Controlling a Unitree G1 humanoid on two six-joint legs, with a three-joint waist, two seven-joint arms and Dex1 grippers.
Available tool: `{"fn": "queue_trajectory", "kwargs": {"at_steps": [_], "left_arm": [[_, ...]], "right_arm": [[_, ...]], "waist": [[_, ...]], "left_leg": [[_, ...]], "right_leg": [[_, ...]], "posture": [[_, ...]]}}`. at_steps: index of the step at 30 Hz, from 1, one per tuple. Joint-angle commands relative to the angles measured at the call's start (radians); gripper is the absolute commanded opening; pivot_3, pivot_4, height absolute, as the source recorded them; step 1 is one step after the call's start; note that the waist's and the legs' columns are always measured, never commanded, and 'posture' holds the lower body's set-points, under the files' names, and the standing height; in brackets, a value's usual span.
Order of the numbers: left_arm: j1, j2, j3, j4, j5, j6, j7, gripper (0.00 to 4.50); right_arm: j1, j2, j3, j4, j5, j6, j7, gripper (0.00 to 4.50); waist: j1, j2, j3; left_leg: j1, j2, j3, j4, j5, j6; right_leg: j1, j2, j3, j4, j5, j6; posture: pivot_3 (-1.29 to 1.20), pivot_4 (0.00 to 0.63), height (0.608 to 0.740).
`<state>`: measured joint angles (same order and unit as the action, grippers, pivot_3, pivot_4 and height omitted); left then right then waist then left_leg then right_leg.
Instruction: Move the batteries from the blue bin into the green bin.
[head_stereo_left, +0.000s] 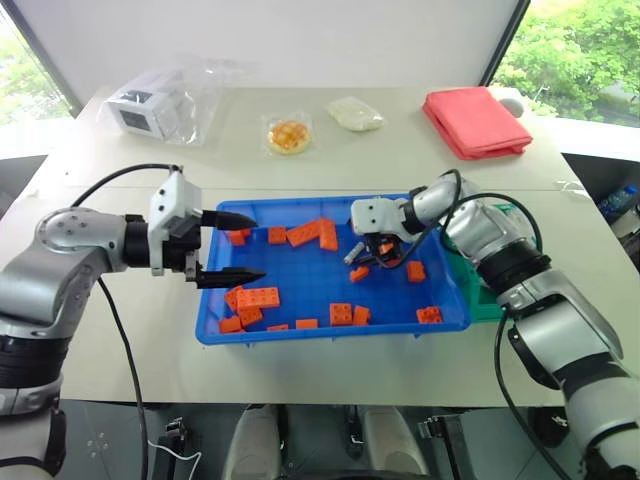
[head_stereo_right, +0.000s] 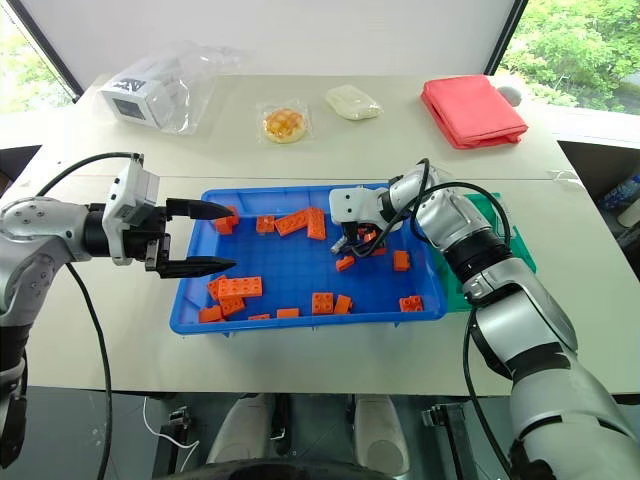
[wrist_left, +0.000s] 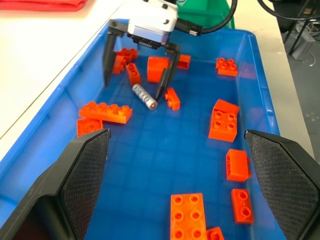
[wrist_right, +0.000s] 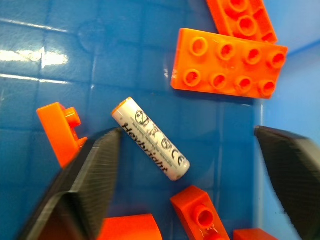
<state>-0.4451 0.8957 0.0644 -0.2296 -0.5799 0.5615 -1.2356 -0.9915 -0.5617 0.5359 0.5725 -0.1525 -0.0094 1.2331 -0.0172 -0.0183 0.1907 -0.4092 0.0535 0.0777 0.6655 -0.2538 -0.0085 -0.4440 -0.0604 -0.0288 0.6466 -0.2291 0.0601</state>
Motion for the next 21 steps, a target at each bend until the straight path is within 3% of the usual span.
{"fn": "queue_trajectory", "kwargs": {"at_steps": [1, 5, 12, 16, 21], "left_arm": [[-0.011, 0.020, 0.043, -0.033, -0.025, 0.004, 0.004, 4.50], [-0.018, 0.018, 0.038, -0.026, -0.023, 0.003, 0.007, 4.50], [-0.018, 0.009, 0.022, -0.010, -0.019, -0.010, 0.008, 4.50], [-0.019, -0.004, 0.013, 0.008, -0.014, -0.017, 0.009, 4.50], [-0.016, -0.008, 0.005, 0.043, -0.008, -0.026, -0.008, 4.50]], "right_arm": [[0.049, -0.012, -0.006, -0.063, 0.013, 0.026, 0.093, 2.20], [0.088, -0.013, -0.039, -0.147, 0.040, 0.122, 0.141, 0.19], [0.100, -0.072, -0.261, -0.461, 0.246, 0.654, 0.144, 0.19], [0.110, -0.198, -0.460, -0.603, 0.363, 0.935, 0.087, 0.19], [0.240, -0.407, -0.653, -0.644, 0.417, 1.062, 0.028, 0.19]], "waist": [[0.001, 0.000, 0.000], [0.002, 0.000, 0.000], [0.004, 0.001, 0.001], [0.014, 0.001, 0.001], [0.018, 0.000, 0.000]], "left_leg": [[0.000, 0.000, 0.000, 0.000, 0.000, 0.000], [0.000, 0.000, 0.000, 0.000, 0.000, 0.000], [0.000, 0.000, 0.000, 0.000, 0.000, 0.000], [-0.001, -0.001, 0.000, 0.000, 0.000, 0.000], [-0.001, -0.001, 0.000, 0.000, 0.000, 0.000]], "right_leg": [[0.000, 0.000, 0.000, 0.000, 0.000, 0.000], [0.000, 0.000, 0.000, 0.000, 0.000, 0.000], [0.000, 0.000, 0.000, 0.001, 0.000, 0.000], [0.000, -0.001, -0.001, 0.000, 0.000, 0.000], [0.000, -0.002, -0.001, -0.001, -0.001, -0.002]], "posture": [[0.00, 0.150, 0.734], [0.00, 0.150, 0.734], [0.00, 0.150, 0.734], [0.00, 0.150, 0.734], [0.00, 0.150, 0.734]]}}
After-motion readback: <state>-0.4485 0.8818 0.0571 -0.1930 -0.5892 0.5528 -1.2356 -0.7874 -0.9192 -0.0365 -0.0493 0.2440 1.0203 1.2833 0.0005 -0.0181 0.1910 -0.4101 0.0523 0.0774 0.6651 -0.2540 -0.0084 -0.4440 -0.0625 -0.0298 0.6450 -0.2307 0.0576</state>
